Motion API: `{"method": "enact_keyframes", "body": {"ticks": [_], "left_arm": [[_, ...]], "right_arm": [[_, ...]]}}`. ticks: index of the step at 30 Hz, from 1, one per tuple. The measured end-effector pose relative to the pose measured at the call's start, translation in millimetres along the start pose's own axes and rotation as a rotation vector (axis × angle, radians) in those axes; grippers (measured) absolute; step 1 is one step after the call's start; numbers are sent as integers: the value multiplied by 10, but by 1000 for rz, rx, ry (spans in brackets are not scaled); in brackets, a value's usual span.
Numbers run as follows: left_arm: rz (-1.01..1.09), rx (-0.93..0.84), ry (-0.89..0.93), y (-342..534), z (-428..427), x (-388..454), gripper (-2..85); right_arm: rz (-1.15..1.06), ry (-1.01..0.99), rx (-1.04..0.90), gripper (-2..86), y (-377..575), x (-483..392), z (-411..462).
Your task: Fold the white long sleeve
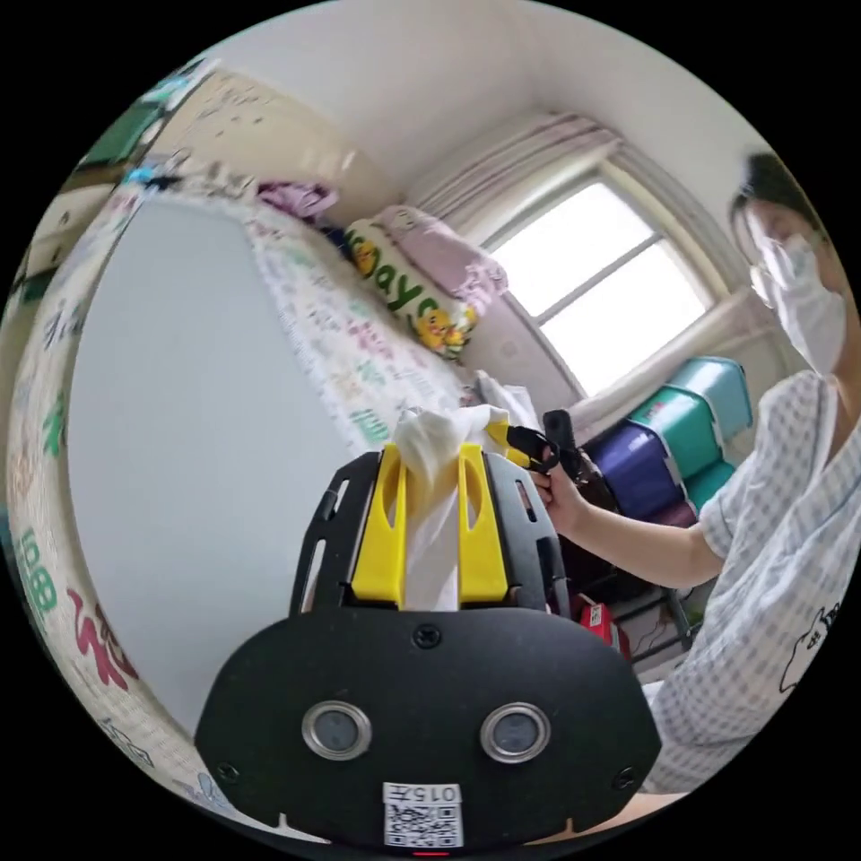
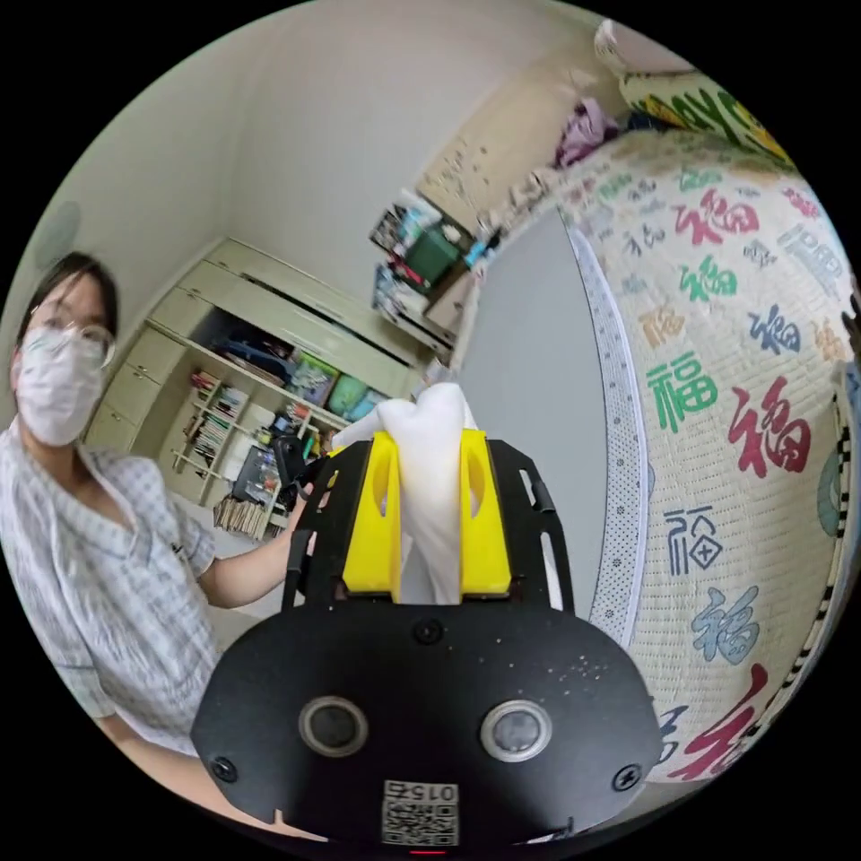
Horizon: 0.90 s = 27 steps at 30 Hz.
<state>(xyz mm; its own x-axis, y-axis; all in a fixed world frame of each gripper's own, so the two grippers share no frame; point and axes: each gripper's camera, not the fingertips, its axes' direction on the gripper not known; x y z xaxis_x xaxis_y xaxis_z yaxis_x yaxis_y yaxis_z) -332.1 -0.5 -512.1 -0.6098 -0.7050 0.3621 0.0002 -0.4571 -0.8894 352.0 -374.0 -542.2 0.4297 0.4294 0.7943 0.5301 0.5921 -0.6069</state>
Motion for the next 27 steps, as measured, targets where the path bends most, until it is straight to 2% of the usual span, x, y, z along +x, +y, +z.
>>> {"method": "enact_keyframes", "body": {"ticks": [5, 8, 13, 18, 23, 27], "left_arm": [[308, -21, 75, -202, 113, 1163, 84], [384, -48, 200, -290, 393, 1646, 84], [391, -104, 382, -330, 1279, 2223, 83], [382, -153, 508, -156, 2615, 2945, 83], [335, -190, 538, 35, 3924, 3604, 82], [319, -194, 536, 12, 4974, 4024, 82]], "right_arm": [[-127, 70, 251, 105, 1117, -770, -1201], [-152, 146, 366, 104, 1646, -1035, -1785], [-118, 341, 481, 104, 2326, -1193, -2687], [-91, 494, 570, 102, 2952, -1019, -3665], [-32, 615, 630, 102, 3396, -577, -4785], [-31, 726, 594, 100, 3231, -282, -5417]]}}
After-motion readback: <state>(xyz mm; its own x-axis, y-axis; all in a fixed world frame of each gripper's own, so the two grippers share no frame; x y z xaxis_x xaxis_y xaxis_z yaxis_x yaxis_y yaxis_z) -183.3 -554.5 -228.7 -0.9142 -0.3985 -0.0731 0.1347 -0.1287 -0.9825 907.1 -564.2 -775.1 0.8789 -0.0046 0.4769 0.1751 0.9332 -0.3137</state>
